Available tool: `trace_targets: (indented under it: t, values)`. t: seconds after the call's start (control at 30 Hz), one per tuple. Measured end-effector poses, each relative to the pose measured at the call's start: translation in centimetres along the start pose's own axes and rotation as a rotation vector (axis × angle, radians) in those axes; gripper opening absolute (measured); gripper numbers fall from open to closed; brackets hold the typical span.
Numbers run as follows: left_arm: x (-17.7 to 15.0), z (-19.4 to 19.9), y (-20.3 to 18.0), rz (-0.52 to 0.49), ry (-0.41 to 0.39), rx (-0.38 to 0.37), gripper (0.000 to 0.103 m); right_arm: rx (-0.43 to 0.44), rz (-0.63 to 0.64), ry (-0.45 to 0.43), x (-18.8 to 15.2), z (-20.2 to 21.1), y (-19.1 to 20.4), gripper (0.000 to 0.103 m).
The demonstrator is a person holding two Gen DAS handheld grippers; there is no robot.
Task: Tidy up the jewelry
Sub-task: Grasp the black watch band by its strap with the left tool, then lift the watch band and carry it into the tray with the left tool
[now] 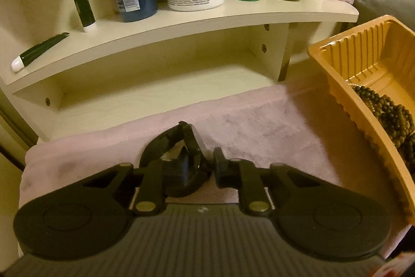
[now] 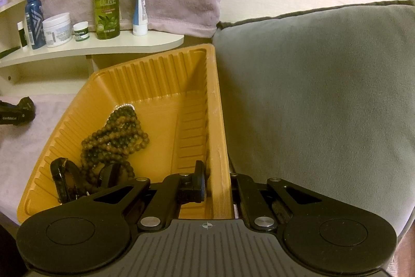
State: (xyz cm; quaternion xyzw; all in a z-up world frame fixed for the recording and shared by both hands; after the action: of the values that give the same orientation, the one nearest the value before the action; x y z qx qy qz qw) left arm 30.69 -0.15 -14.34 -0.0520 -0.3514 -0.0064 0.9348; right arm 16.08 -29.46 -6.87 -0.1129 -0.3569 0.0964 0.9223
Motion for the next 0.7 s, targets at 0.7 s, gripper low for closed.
trace_targets:
  t: [0.7]
  values:
    - [-0.9, 6.7, -1.2, 0.145, -0.042, -0.131, 0.011, 0.011, -0.018, -0.024, -0.3, 0.6, -0.1, 0.006]
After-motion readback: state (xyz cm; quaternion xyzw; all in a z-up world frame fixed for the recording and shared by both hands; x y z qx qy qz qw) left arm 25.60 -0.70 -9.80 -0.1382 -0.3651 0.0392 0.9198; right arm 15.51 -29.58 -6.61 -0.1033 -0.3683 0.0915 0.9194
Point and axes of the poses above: each gripper's, at about its wrist camera, not at the fingertips, and z roughly against the way its jaws point, y to its left, x to its top, the point moved 3 cm from there along -z, roughly the way its jaws point, and after that the axes turned 15 degrees about z, right-handed, at the moved point
